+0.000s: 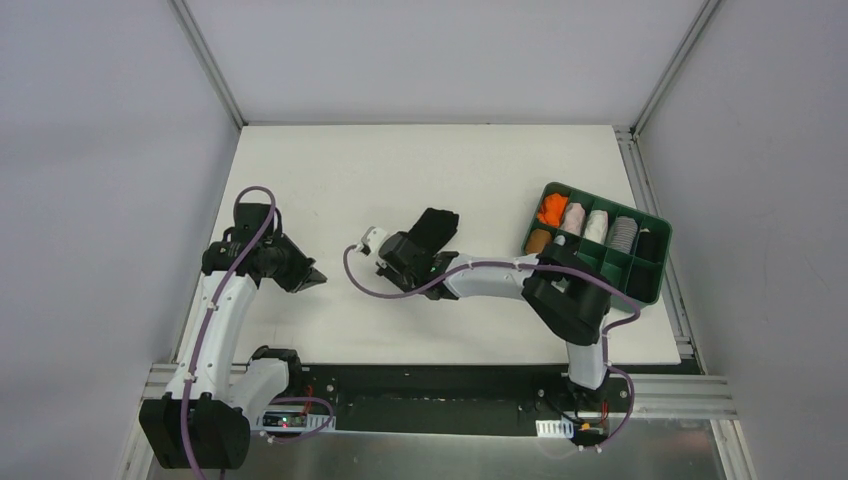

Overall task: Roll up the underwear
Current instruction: Roll the underwear to the center of the board.

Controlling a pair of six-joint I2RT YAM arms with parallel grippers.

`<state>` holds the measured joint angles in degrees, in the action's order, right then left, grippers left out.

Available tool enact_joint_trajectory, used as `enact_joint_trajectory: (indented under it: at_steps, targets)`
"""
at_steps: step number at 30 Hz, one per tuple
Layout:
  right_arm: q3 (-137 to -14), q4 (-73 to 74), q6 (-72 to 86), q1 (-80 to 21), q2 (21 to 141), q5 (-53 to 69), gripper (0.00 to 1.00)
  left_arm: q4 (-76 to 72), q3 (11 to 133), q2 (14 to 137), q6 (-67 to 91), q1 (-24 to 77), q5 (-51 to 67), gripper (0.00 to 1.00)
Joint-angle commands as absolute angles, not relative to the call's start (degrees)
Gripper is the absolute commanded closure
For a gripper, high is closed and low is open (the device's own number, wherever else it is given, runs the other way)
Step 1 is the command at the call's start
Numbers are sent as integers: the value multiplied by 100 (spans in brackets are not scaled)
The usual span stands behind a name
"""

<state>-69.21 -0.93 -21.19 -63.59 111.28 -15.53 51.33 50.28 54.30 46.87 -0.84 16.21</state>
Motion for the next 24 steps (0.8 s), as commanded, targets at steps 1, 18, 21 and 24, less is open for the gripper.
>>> enact_joint_trajectory:
  at_steps: [1, 18, 21, 24]
  targets:
    - [-6727, 153, -836, -6009, 10704, -240, 100, 5115, 4861, 5420, 4672, -123, 2000, 100]
    - [-5977, -615, 798, -5841, 10305, 1246, 100, 2372, 3038, 5959, 6138, 690, 3228, 25]
    - [-5988, -608, 812, -5844, 10276, 1277, 100, 2133, 3204, 6333, 6062, 1033, 2796, 24]
    - [-6024, -583, 808, -5842, 10284, 1328, 100, 1869, 3388, 6962, 5660, 1063, 2747, 21]
